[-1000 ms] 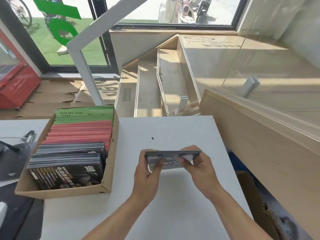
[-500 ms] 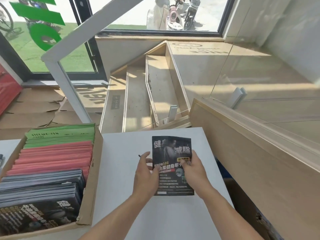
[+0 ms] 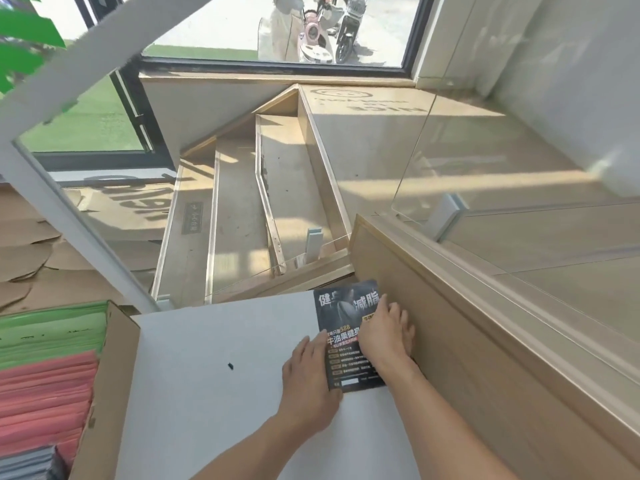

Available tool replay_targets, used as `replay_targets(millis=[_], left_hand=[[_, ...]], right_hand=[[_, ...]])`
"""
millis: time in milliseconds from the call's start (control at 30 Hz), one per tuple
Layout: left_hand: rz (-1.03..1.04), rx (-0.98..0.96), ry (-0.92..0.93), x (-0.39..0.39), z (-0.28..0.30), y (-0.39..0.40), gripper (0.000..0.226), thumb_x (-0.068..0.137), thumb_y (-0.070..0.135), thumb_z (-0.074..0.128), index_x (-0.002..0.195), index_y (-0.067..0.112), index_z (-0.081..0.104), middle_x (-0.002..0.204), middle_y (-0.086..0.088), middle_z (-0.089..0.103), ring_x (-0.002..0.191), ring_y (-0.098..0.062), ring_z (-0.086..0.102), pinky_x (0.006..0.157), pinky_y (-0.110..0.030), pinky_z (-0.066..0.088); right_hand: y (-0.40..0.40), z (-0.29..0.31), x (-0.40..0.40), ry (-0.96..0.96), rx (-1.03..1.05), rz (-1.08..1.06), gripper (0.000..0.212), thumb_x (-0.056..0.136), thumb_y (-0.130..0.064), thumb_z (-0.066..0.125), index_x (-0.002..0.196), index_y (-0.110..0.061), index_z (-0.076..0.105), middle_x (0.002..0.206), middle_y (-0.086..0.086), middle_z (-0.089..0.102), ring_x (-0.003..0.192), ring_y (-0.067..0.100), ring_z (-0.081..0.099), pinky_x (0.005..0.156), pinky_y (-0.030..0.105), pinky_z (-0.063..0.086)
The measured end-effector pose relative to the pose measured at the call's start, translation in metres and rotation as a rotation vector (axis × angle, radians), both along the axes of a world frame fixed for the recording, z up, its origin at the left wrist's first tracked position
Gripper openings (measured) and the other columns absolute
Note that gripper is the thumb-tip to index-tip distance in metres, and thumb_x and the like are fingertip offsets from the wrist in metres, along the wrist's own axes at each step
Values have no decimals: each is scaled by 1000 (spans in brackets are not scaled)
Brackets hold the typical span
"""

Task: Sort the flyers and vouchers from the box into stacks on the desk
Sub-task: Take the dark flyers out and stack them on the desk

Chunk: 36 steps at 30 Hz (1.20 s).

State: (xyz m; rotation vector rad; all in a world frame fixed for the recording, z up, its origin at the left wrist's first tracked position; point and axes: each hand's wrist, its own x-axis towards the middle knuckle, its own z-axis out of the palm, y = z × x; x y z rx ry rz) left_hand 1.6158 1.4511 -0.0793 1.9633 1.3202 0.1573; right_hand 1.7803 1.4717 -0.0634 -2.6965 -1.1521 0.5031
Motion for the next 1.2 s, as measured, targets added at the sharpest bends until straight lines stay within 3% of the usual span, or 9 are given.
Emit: replay_targets(millis=[100, 200, 300, 533, 633, 700, 800, 1000, 1200], left_hand=[[-7, -4, -79, 2, -3, 0, 89, 91, 23, 62, 159, 26, 5, 163, 17, 11, 153, -7, -12, 123, -29, -3], [-26, -25, -173, 0, -6, -4, 88, 94, 15, 61, 159, 26, 2, 152, 28, 0, 133, 11, -35, 118, -21, -17], [-25, -13, -196, -1, -8, -6, 86, 97, 17, 61, 158, 30, 2, 137, 38, -16, 120, 22, -41, 110, -13, -23], [131, -118, -244, -3, -15, -8, 89, 92, 30, 72, 155, 47, 12, 160, 24, -4, 152, -6, -14, 125, -34, 1], [68, -74, -275, -5, -12, -10, 82, 92, 29, 72, 146, 51, 14, 142, 43, -11, 132, 25, -28, 121, -24, -4], [50, -62, -288, -5, -10, -10, 82, 91, 27, 73, 141, 52, 12, 135, 45, -11, 117, 35, -32, 118, -19, -7], [51, -71, -299, -7, -12, -9, 89, 86, 29, 78, 143, 51, 13, 143, 39, -9, 121, 29, -33, 120, -21, -7], [12, -86, -303, -9, -5, -8, 86, 90, 27, 75, 140, 51, 8, 128, 48, -12, 111, 33, -37, 120, -26, -7], [63, -170, -274, -10, -10, -5, 101, 84, 34, 80, 157, 41, 10, 162, 19, -1, 145, -6, -25, 126, -38, 0]], right_hand=[[9, 5, 4, 128, -16, 31, 81, 91, -21, 55, 159, -17, 11, 160, 10, 23, 145, 29, 25, 116, 49, 26], [28, 11, 13, 242, -42, 101, 96, 88, -14, 62, 160, -29, 0, 167, 3, -5, 152, 34, 7, 117, 56, 25], [54, 19, 21, 284, -170, 204, 89, 96, -19, 57, 158, -40, -3, 166, 0, -21, 153, 38, -5, 117, 60, 23], [78, 12, 23, 176, -208, 259, 67, 93, -35, 65, 150, -22, 33, 154, 9, 30, 139, 38, 33, 112, 54, 37], [80, 10, 25, 171, -198, 241, 70, 88, -34, 70, 147, -19, 35, 149, 10, 37, 133, 37, 41, 108, 52, 42], [79, 11, 27, 168, -194, 236, 73, 87, -35, 72, 148, -18, 35, 147, 9, 40, 131, 37, 44, 106, 52, 44], [77, 11, 28, 152, -198, 271, 72, 88, -30, 69, 150, -22, 34, 148, 9, 40, 133, 37, 42, 108, 52, 42], [73, 10, 25, 108, -201, 292, 61, 91, -38, 66, 146, -24, 43, 149, 4, 40, 132, 35, 42, 105, 49, 44], [59, 11, 18, 65, -184, 312, 65, 95, -44, 60, 153, -28, 34, 160, 2, 30, 145, 33, 26, 112, 53, 35]])
